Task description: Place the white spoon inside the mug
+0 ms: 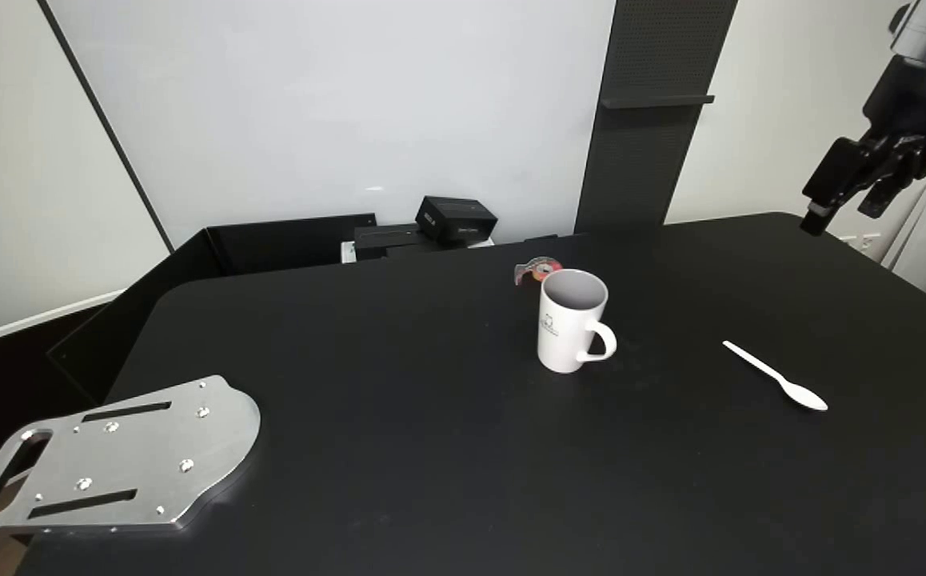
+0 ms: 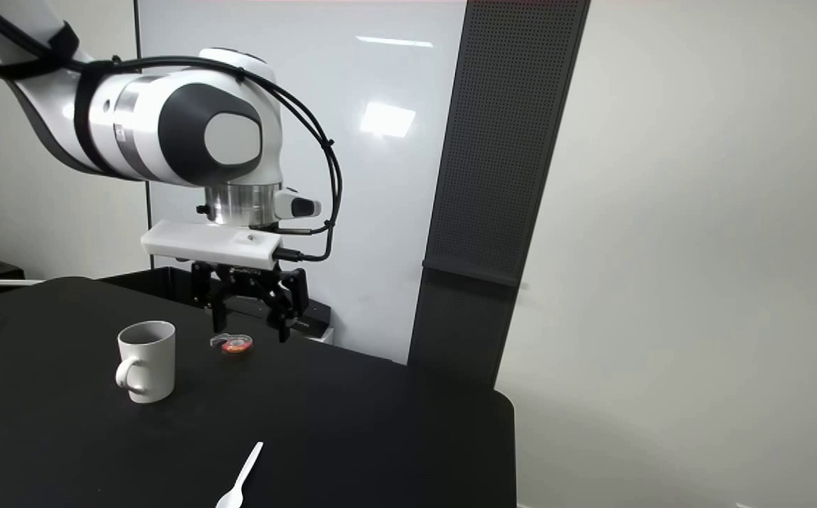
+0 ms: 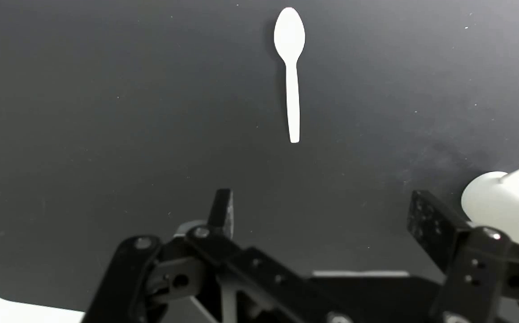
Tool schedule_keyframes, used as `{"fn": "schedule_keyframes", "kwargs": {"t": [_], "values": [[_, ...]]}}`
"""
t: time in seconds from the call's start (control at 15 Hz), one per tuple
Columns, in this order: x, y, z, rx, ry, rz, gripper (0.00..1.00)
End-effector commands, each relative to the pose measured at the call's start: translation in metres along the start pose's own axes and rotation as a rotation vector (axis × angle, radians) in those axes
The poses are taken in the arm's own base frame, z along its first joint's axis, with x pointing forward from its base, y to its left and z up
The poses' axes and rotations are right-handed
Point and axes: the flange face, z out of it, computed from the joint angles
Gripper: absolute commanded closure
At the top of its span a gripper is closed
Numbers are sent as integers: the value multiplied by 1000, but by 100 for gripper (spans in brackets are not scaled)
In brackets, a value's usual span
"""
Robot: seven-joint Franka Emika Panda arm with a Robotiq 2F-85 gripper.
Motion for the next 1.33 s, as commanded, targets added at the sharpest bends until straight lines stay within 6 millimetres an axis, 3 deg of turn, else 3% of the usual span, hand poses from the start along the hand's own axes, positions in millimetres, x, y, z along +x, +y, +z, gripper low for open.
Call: {"fn": "schedule_keyframes", "kwargs": {"t": [0.0,0.67,1.27], "values": [[1,1,4,-7,9,8,0],[5,-3,82,18,-12,9,0],[-9,3,145,32,-81,20,0]]}}
